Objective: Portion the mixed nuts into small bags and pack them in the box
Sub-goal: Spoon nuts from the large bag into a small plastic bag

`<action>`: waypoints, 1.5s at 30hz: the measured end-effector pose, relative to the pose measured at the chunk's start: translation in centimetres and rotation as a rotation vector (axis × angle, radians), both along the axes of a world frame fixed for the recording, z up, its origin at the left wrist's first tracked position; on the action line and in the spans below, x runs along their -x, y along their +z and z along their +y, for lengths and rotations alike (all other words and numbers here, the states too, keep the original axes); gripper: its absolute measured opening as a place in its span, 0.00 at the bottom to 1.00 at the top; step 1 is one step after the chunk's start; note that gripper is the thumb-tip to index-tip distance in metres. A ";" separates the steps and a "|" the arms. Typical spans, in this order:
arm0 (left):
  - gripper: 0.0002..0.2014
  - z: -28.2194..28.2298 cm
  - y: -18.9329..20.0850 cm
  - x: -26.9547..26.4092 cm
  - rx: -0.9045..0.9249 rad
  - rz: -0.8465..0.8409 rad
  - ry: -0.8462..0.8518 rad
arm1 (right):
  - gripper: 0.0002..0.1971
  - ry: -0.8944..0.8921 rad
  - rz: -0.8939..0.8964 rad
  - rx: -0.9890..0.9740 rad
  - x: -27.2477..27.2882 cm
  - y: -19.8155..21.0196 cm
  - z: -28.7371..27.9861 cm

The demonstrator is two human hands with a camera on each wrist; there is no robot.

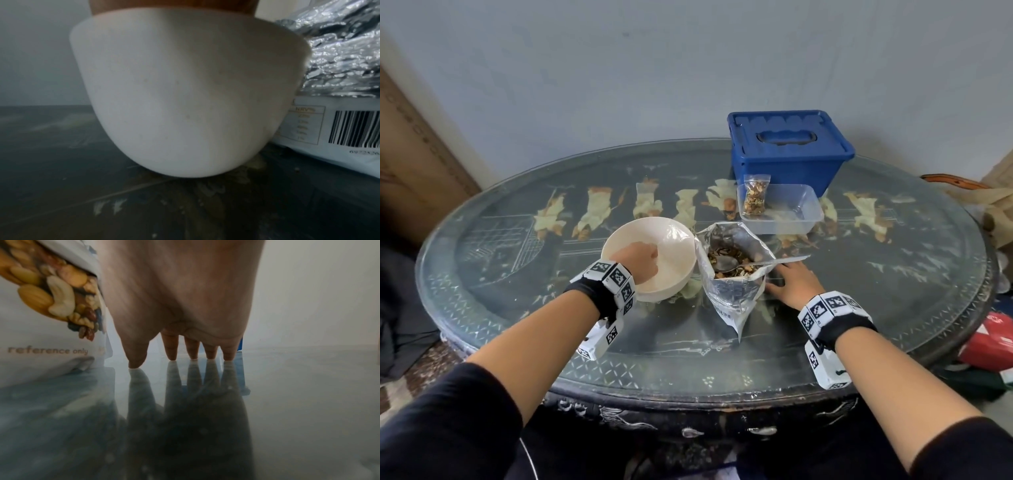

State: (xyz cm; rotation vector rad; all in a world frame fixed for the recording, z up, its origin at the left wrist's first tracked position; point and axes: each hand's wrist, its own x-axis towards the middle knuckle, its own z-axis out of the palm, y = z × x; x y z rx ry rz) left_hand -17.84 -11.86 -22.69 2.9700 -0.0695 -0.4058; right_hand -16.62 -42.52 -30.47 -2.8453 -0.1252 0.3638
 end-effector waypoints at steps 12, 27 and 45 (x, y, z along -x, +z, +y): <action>0.16 0.6 2.7 0.1 0.362 -0.194 0.163 | 0.22 -0.042 -0.036 -0.173 0.7 2.1 0.0; 0.07 -4.1 10.6 3.3 0.946 -0.344 0.004 | 0.11 -0.039 -0.578 -0.639 2.1 22.1 1.6; 0.05 -5.0 9.7 6.3 1.632 -0.161 0.286 | 0.14 -0.165 -0.390 -0.941 5.5 18.9 8.3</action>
